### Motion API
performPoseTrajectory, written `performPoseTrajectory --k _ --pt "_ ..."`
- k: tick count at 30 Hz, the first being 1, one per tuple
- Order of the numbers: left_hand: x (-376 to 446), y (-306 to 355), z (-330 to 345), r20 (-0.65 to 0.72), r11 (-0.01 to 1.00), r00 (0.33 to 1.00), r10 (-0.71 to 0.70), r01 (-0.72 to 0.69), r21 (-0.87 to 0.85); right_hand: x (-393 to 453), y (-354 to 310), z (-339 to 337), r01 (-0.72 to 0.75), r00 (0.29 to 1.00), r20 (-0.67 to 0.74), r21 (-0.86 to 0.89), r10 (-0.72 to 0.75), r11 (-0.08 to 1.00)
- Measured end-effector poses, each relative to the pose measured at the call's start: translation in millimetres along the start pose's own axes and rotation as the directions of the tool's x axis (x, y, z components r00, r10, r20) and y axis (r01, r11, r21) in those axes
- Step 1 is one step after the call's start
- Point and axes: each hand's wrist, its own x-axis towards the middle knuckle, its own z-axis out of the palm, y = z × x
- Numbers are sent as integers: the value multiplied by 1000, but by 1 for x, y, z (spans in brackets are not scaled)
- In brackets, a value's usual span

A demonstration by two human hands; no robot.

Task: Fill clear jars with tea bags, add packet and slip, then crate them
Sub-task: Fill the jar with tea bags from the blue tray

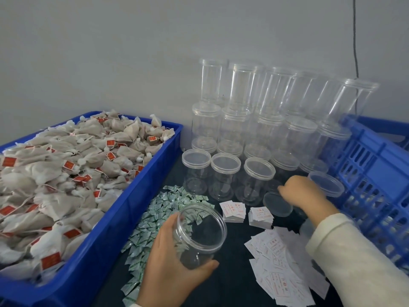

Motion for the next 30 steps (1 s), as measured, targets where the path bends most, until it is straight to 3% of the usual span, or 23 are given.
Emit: performPoseTrajectory --k 4,10,20,23,27,30 --pt "6 9 -13 -62 995 998 -1 -5 -97 -27 -21 -53 148 979 -135 -43 -152 988" --pt "11 12 -42 -208 994 977 -42 19 -111 -64 -117 -77 456 874 -212 42 -438 889" --pt "17 18 -87 -338 983 941 2 -64 -172 -71 -266 -46 706 707 -81 19 -703 708" --pt "19 20 -101 -390 994 921 21 -63 -95 -73 -294 -30 746 657 -19 165 -754 646" --pt "19 22 -110 -385 988 923 28 -84 -130 -77 -328 1 770 582 32 299 -813 563" --pt "20 21 -112 -382 986 924 13 -75 -148 -74 -352 23 754 568 48 370 -821 543"
